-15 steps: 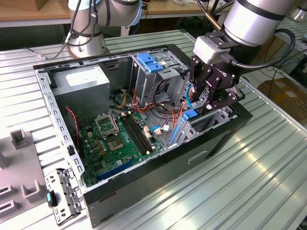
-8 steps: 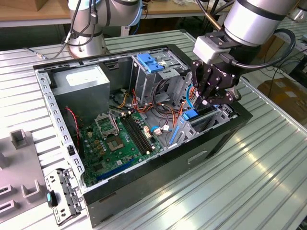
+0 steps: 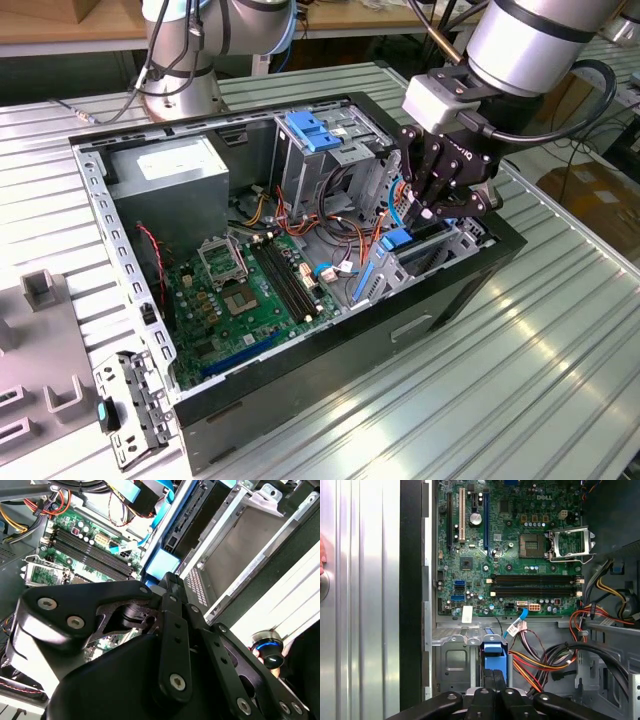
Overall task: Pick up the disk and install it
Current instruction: 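Insert the first disk wire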
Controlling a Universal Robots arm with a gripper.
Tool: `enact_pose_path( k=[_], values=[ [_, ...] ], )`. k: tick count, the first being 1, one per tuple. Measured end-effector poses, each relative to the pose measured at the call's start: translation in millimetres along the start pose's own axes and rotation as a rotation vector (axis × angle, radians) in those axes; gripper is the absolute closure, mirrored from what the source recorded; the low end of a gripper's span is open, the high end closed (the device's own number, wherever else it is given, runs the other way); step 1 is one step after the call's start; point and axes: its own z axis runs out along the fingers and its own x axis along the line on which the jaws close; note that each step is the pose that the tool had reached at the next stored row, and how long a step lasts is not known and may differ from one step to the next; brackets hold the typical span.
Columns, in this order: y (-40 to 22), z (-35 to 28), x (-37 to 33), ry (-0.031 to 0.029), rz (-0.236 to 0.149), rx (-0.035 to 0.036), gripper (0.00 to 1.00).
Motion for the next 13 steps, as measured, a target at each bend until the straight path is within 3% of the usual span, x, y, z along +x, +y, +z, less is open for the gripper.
enact_pose_path(
  k=[7,13],
  values=[
    [-0.6,0.0,-0.1,0.0002,0.000,0.0000,0.89],
    [-8.5,-0.1,-0.4,0.0007,-0.001,-0.0001,0.89]
  ],
)
